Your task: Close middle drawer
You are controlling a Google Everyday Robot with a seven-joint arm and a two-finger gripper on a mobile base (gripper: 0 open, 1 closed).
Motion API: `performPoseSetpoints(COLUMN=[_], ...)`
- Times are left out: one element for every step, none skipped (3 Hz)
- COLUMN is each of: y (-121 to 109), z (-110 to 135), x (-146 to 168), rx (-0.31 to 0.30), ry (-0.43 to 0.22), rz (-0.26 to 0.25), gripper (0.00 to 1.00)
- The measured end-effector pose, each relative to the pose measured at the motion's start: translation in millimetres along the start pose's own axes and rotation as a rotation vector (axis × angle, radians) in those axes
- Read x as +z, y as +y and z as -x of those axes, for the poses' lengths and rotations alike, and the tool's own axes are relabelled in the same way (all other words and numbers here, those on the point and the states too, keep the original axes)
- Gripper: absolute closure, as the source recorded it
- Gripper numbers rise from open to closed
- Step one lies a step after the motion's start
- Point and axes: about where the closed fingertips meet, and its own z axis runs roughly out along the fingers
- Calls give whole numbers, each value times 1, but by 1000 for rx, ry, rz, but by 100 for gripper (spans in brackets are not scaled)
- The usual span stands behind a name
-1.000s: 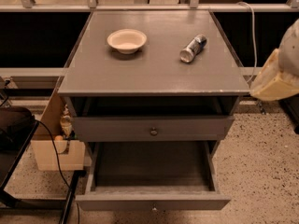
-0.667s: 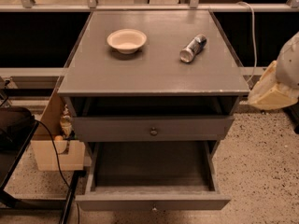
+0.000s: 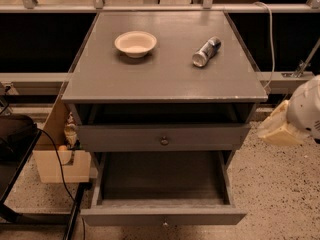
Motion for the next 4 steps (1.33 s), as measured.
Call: performPoseSetpoints(y=[16,17,32,55], z=[-21,-21,-36,-56], x=[37,37,56,87], rx=[94,94,139,204], ry=[-101,-101,-96,-103], rz=[81,81,116,159], gripper=[100,100,100,100])
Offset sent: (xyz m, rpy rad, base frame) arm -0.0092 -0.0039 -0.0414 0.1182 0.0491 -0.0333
